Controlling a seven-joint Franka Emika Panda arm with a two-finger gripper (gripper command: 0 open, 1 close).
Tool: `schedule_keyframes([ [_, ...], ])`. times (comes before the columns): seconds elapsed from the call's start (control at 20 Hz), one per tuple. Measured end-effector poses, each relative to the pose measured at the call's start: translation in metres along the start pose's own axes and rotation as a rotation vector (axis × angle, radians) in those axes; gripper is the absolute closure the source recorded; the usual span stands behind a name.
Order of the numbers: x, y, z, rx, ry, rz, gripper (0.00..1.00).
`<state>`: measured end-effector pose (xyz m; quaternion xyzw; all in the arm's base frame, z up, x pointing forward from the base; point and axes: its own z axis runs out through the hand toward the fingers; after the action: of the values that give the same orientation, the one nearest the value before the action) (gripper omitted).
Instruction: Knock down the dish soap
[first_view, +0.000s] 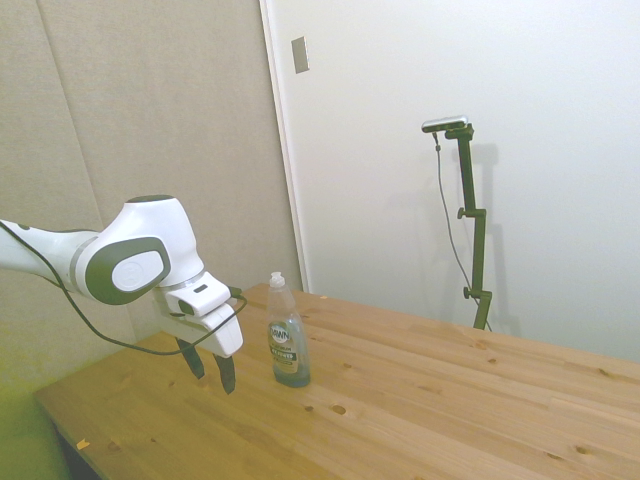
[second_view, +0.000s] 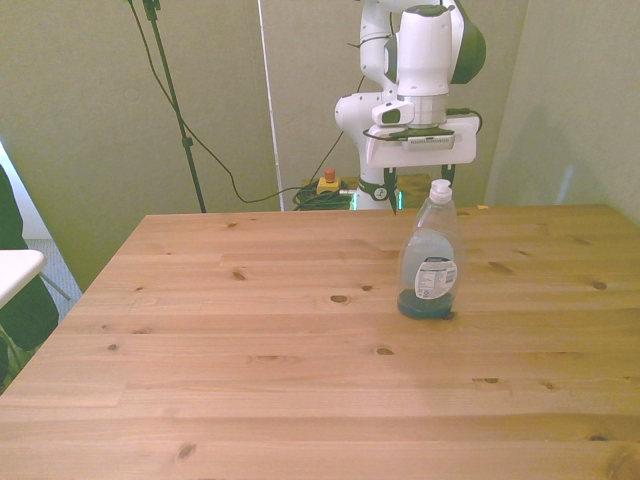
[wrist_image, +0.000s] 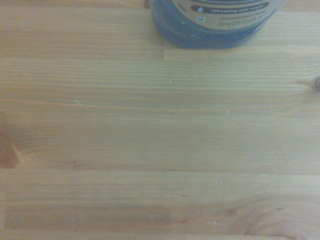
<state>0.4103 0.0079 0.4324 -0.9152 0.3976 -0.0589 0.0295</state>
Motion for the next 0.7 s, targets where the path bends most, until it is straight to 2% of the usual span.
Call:
schedule_keyframes([
  [0.1, 0.001, 0.0, 0.0, 0.003, 0.003, 0.002, 0.0],
  [0.15, 0.001, 0.0, -0.001, 0.004, 0.003, 0.006, 1.0],
  [0.7, 0.026, -0.015, -0.028, 0.043, 0.05, 0.105, 1.0],
])
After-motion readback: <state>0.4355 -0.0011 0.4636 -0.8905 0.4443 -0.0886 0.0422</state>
